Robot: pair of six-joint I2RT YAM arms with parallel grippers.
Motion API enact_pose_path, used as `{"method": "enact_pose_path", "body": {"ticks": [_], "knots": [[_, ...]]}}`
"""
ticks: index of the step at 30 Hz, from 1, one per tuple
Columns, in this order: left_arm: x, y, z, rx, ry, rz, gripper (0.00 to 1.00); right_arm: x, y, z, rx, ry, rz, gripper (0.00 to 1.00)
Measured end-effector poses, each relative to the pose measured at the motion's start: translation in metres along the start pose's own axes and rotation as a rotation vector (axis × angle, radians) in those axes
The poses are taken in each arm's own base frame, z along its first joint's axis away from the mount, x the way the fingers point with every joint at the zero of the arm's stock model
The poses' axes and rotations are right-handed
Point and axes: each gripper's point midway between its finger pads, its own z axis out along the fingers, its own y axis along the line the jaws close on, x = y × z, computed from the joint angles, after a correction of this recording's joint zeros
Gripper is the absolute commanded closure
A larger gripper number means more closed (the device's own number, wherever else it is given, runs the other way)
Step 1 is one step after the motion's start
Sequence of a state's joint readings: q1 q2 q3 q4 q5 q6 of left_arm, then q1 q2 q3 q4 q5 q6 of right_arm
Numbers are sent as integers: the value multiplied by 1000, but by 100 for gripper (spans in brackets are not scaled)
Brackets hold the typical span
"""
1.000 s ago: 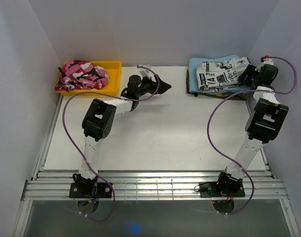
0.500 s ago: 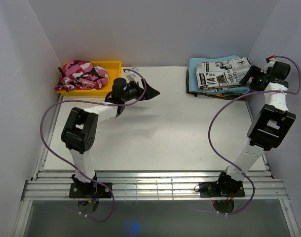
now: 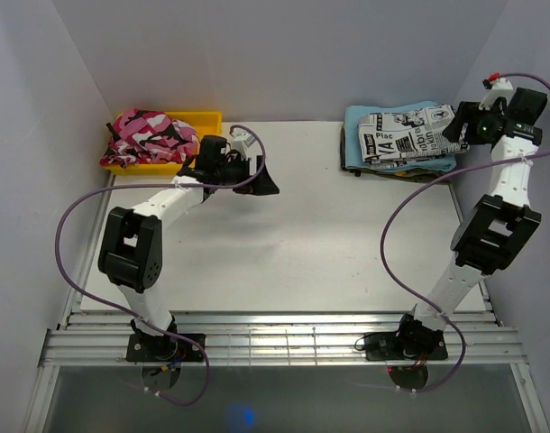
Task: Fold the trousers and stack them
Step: Neatly place the folded trousers to the corner
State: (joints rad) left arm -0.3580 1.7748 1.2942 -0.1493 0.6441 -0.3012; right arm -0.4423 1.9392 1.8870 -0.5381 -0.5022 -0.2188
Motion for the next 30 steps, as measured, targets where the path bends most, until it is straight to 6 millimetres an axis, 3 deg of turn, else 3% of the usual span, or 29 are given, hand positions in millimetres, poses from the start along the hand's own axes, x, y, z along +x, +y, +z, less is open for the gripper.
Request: {"method": "enact_pose_path", "body": {"ticks": [4, 7, 9, 14, 15, 16, 18, 19, 21, 23, 25, 30], "knots": [[39, 39, -19, -76, 92, -74, 2, -49, 7, 27, 26, -110, -171, 53], [54, 57, -28, -121, 124, -112, 2, -60, -10, 52, 71, -137, -230, 65], [55, 59, -30, -126, 127, -109, 2, -44, -29, 67, 105, -103, -236, 69], [55, 61, -31, -130, 129, -105, 2, 38, -57, 92, 146, 75, -203, 66], [54, 61, -32, -133, 130, -103, 2, 52, -58, 93, 140, 109, -196, 62], [53, 62, -33, -137, 131, -100, 2, 59, -58, 94, 133, 129, -194, 51], [46, 63, -35, -144, 127, -91, 2, 64, -52, 94, 112, 146, -201, 41], [42, 63, -35, -148, 121, -81, 2, 62, -46, 94, 102, 147, -214, 31], [35, 63, -36, -150, 111, -68, 2, 54, -27, 91, 79, 143, -244, 26], [32, 62, -36, -150, 106, -62, 2, 42, 4, 84, 52, 135, -286, 23], [33, 62, -36, -151, 107, -65, 2, 20, 45, 78, 37, 106, -350, 21], [34, 62, -36, -156, 110, -82, 2, -34, 170, 76, -9, -18, -530, 19]]}}
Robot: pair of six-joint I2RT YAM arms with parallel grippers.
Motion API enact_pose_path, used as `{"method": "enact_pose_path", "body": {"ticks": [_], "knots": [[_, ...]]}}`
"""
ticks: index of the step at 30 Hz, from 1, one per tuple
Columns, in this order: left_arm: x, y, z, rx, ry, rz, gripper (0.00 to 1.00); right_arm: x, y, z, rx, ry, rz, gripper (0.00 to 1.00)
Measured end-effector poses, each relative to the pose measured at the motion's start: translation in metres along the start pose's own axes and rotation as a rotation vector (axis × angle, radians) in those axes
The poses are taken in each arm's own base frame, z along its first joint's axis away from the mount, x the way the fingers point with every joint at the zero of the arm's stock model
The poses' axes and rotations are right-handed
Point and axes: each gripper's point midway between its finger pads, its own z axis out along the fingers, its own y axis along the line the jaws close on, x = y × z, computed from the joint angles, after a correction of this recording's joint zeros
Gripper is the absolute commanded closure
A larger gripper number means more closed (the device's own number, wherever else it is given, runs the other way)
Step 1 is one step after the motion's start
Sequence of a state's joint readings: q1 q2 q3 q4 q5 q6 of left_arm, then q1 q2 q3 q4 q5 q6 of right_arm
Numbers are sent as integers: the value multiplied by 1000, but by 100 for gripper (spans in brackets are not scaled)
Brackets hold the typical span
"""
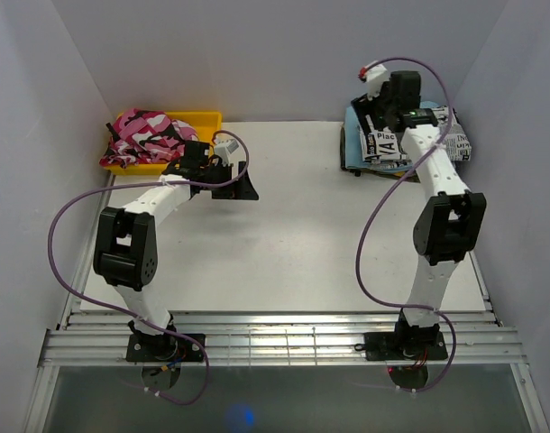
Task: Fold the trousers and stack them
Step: Neatly place the folded trousers to the corner
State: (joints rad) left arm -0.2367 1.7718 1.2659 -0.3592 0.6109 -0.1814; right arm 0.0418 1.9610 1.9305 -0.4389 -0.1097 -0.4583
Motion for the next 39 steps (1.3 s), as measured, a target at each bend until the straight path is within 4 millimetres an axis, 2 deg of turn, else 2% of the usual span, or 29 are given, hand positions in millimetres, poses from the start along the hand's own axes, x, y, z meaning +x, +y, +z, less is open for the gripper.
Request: {"method": "enact_pose_path", "body": {"ticks": [1, 3, 5, 6, 10, 13, 16, 22, 28, 35, 39], "knots": [[0, 0, 0, -2, -1, -2, 2, -14, 18, 5, -3, -15, -31, 19], [-1, 1, 0, -6, -3, -3, 2, -28, 51, 19, -15, -15, -84, 19], [-1, 1, -1, -12, -6, -6, 2, -22, 73, 40, -15, 21, -116, 19], [-1, 2, -2, -15, -10, -7, 2, -17, 77, 50, -6, 42, -126, 18], [4, 3, -9, -29, -16, -12, 2, 40, 84, 93, 55, 198, -178, 15], [5, 4, -14, -35, -24, -17, 2, 81, 78, 109, 104, 305, -226, 14], [7, 6, -16, -39, -32, -19, 2, 97, 71, 111, 141, 348, -261, 14], [12, 11, -16, -45, -28, -42, 2, 97, 62, 110, 204, 333, -306, 15], [14, 12, -15, -45, -28, -49, 2, 87, 55, 103, 225, 318, -316, 15], [14, 13, -15, -39, -35, -63, 2, 60, 39, 87, 256, 271, -294, 15], [19, 15, -15, -42, -27, -73, 2, 60, 35, 86, 265, 274, -295, 16]]}}
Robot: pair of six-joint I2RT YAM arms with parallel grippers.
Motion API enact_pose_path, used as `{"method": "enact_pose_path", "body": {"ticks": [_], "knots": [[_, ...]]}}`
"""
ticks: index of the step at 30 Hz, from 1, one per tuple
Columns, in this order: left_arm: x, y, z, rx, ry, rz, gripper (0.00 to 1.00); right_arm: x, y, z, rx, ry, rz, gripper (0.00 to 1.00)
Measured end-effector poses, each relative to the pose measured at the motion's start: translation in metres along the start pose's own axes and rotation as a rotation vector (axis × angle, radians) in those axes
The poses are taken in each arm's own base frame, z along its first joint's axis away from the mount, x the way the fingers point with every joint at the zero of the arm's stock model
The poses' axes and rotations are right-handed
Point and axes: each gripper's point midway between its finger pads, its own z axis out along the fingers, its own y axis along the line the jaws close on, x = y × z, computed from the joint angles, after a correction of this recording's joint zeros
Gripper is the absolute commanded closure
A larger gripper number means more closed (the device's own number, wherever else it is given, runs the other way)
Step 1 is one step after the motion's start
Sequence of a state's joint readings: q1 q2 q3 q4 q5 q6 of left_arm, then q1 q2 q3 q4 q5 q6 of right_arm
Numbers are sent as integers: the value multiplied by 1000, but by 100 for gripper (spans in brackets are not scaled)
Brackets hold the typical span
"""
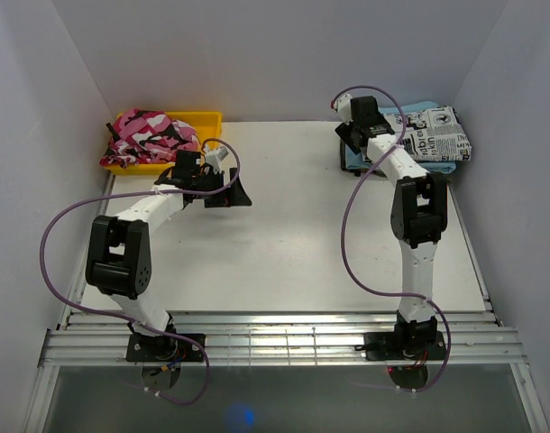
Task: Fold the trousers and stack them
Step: Neatly place the folded trousers to the corner
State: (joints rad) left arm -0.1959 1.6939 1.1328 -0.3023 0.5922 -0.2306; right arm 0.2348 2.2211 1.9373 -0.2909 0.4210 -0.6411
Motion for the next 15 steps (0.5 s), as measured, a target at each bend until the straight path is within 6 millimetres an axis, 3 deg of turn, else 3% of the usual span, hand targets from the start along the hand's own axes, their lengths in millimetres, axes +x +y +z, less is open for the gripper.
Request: {"method": "enact_pose_path", "body": {"ticks": [9, 15], "knots": [[-1, 4, -2, -2, -4, -12, 2, 29, 18, 30, -6, 74, -57, 18], [6, 4, -2, 8, 9, -35, 2, 31, 19, 34, -4, 75, -71, 12]]}}
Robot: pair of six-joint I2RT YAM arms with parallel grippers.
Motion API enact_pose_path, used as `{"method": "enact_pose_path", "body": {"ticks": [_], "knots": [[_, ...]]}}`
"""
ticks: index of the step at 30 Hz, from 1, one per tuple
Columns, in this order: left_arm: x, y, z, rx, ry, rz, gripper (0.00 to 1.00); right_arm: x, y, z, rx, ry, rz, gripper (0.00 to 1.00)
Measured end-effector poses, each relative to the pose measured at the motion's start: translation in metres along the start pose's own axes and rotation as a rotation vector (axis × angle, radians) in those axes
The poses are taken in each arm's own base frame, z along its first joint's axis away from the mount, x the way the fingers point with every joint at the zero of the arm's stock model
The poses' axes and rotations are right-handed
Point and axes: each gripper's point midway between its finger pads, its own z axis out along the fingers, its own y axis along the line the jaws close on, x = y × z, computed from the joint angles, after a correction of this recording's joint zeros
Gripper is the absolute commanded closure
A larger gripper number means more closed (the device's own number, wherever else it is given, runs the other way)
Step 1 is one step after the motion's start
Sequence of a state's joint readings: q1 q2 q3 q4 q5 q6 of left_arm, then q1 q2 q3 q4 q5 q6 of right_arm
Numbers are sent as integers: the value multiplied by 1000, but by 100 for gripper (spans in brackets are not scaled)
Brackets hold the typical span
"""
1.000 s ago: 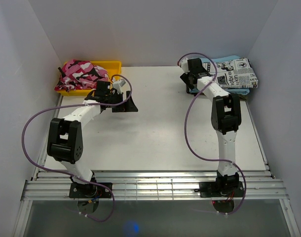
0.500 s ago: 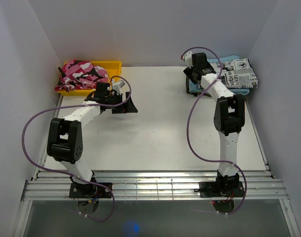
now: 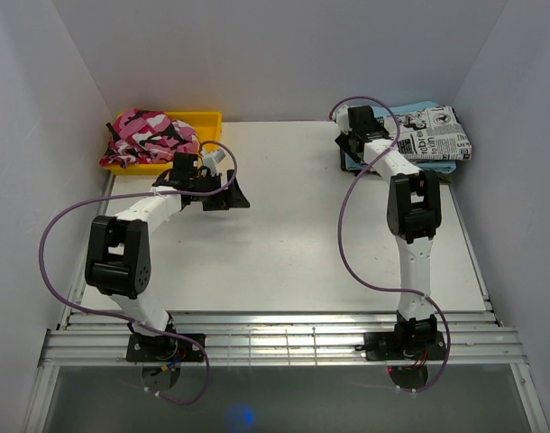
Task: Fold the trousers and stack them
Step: Neatly place the folded trousers to the corner
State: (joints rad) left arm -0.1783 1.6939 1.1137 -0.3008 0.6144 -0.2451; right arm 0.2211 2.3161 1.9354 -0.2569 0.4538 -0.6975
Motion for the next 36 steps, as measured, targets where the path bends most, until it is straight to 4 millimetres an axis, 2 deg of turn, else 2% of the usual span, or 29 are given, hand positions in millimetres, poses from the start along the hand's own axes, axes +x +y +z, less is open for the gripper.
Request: {"method": "enact_pose_path", "body": {"ticks": [7, 18, 25, 31, 36], "knots": [[8, 0, 1, 10, 17, -26, 2, -2, 0, -4, -9, -2, 15, 11], [8, -2, 1, 22, 15, -34, 2, -27, 3, -21, -38, -32, 32, 11], [7, -3, 2, 24, 12, -34, 2, -34, 7, -25, -50, -47, 31, 11], [7, -3, 2, 28, 13, -35, 2, -23, -5, -21, -21, -17, 14, 12], [7, -3, 1, 31, 13, -38, 2, 4, -11, -9, -12, 34, 1, 13]]}}
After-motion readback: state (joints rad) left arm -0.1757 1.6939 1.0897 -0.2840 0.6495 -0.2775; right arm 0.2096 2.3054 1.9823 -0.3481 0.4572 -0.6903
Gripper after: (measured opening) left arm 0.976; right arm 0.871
